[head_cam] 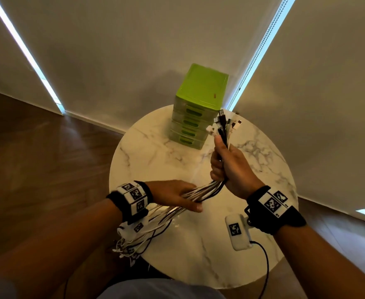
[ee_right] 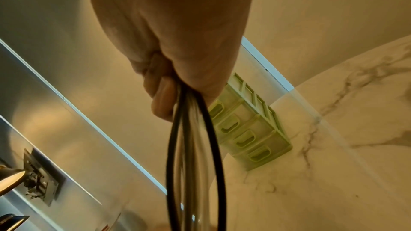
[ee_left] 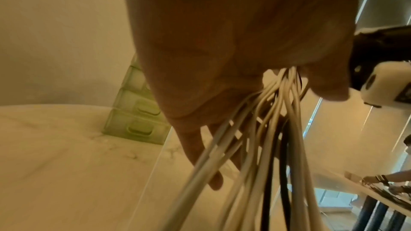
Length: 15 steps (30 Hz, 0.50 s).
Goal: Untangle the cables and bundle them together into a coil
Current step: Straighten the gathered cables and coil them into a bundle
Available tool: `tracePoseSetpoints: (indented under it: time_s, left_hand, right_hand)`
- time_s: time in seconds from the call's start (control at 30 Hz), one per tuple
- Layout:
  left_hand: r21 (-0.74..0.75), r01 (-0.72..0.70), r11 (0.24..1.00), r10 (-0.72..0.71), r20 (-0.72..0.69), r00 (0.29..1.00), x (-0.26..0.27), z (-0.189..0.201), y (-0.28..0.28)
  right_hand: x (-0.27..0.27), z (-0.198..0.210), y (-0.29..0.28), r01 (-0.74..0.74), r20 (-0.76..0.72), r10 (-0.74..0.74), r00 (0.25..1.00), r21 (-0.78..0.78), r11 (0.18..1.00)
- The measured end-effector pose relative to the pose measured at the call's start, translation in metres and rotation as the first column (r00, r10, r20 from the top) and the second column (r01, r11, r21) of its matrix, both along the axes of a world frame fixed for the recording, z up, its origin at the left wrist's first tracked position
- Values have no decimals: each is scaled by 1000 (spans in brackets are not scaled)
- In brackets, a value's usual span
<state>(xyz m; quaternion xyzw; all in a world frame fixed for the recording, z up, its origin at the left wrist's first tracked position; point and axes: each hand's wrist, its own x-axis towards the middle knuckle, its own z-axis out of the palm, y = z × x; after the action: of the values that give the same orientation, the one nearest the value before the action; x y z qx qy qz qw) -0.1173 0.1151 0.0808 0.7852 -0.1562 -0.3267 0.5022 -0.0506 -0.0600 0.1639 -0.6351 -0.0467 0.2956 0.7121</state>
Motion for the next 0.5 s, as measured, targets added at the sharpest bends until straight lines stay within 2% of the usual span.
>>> tracePoseSetpoints:
  time_s: [0.1, 0.17, 0.27, 0.33, 0.5]
  left_hand:
    - [-60, -76, 995, 62, -208, 976, -9, -4, -2]
    - [-51, -108, 993, 90, -278, 956, -17, 1, -6]
    - [171, -21, 985, 39, -100, 994, -24, 19, -12]
    - [276, -21, 961, 11, 40, 999, -23, 30, -8]
    - [453, -79, 888, -64, 291, 955, -7, 37, 24]
  right_hand:
    - [6, 2, -6, 49, 44, -47, 998, -57, 997]
    - [11, 2, -7, 108, 58, -103, 993, -77, 991]
    - [16, 1, -4, 142, 97, -134, 986, -78, 987]
    - [19, 2, -1, 113, 80, -107, 991, -82, 990]
    - [16, -5, -1, -126, -43, 120, 992, -184, 975]
